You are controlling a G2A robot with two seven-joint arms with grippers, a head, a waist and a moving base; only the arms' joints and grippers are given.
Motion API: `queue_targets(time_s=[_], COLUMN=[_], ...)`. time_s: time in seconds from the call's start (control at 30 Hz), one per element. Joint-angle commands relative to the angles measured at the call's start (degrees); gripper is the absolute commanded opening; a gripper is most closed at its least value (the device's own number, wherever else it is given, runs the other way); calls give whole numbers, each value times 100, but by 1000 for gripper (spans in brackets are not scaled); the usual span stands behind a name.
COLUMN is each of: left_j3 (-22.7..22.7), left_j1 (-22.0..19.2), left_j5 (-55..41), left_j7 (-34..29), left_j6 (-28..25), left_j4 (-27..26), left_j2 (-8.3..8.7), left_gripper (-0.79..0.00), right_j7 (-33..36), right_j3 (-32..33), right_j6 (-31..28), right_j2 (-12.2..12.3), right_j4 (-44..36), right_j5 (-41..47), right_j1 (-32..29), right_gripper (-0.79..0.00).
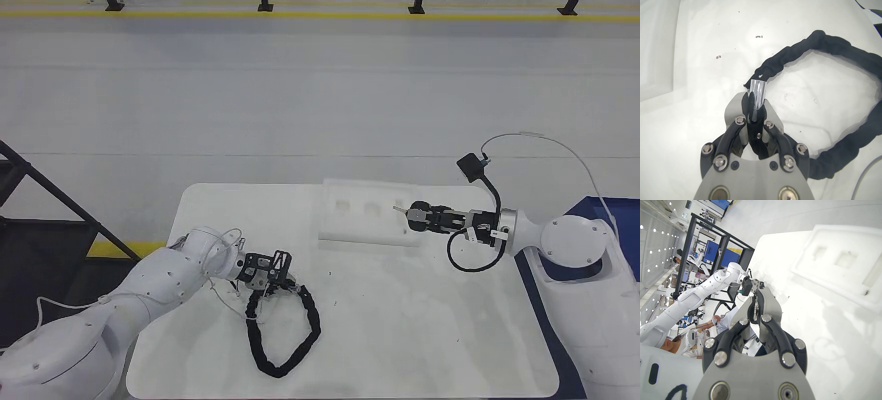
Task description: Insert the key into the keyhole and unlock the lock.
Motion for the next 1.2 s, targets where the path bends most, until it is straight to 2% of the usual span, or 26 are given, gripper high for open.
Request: queue_targets(time_s=[0.0, 0.13, 0.23, 0.6, 0.8, 0.97, 1.17], left_j3=[-22, -99, -150, -492, -771, -939, -1043], left_j1=[-19, -79, -99, -319, -320, -403, -480], left_j5=[-20, -110, -386, -1452, -1885, -1892, -1867], left_j7=[134, 545, 555, 318, 196, 142, 208], left_j6=[-75, -287, -290, -527, -648, -672, -518], left_j4=[33, 19, -188, -1553, -2137, -2466, -2621], left_j2=[-3, 28, 98, 649, 841, 832, 665], left_gripper=[-785, -785, -785, -785, -785, -785, -785], right_j7=[0, 0, 0, -37, 720, 1191, 1459], right_j3=[0, 0, 0, -30, -22, -9, 21], right_j6=[0, 0, 0, 20, 426, 810, 1480], right_j2=[0, 0, 0, 4, 97, 156, 205], right_j4=[0, 0, 0, -79, -692, -1208, -1613], right_j5=[0, 0, 0, -32, -427, -474, -326], right_j1=[0, 0, 0, -56, 47, 141, 250], right_gripper=[-785, -785, -785, -785, -785, -785, -785])
